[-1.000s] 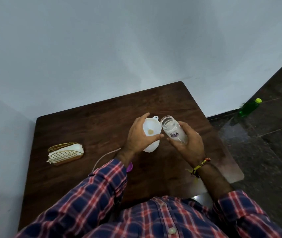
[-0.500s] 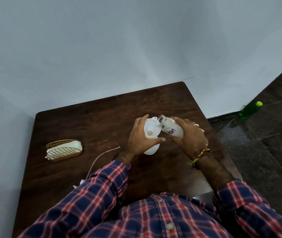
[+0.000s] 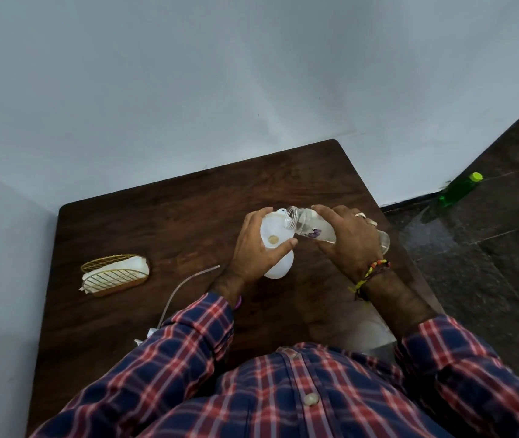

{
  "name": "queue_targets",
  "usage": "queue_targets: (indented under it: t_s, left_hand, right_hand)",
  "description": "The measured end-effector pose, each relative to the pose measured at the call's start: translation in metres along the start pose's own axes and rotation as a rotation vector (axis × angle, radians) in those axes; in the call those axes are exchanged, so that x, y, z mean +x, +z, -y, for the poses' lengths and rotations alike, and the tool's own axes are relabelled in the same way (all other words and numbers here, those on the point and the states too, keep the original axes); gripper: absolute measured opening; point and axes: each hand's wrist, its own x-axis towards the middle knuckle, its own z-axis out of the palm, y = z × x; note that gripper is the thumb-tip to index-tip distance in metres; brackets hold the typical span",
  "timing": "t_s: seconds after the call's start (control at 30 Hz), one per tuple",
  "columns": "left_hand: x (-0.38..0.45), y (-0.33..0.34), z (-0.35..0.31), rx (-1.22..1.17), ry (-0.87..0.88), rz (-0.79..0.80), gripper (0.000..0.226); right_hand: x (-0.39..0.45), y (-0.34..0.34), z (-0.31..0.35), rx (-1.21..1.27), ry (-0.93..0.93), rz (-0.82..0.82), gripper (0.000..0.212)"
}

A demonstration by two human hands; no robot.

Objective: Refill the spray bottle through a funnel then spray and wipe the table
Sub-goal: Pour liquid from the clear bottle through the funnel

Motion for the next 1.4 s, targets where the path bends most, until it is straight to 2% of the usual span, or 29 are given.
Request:
queue_targets:
  t_s: [0.8,1.4]
  left_hand:
    - [-0.002,0.003,-0.002,-0.006,0.039,0.031,0.082]
    - [-0.002,0.002,-0.002,0.017,0.035,0.040,0.084]
  right_hand:
    - [0.010,-0.007,-0.009,-0.121,-0.168,-0.046,0.067]
    - [0.014,-0.006,-0.012,-0.113,-0.218,-0.080,0.067]
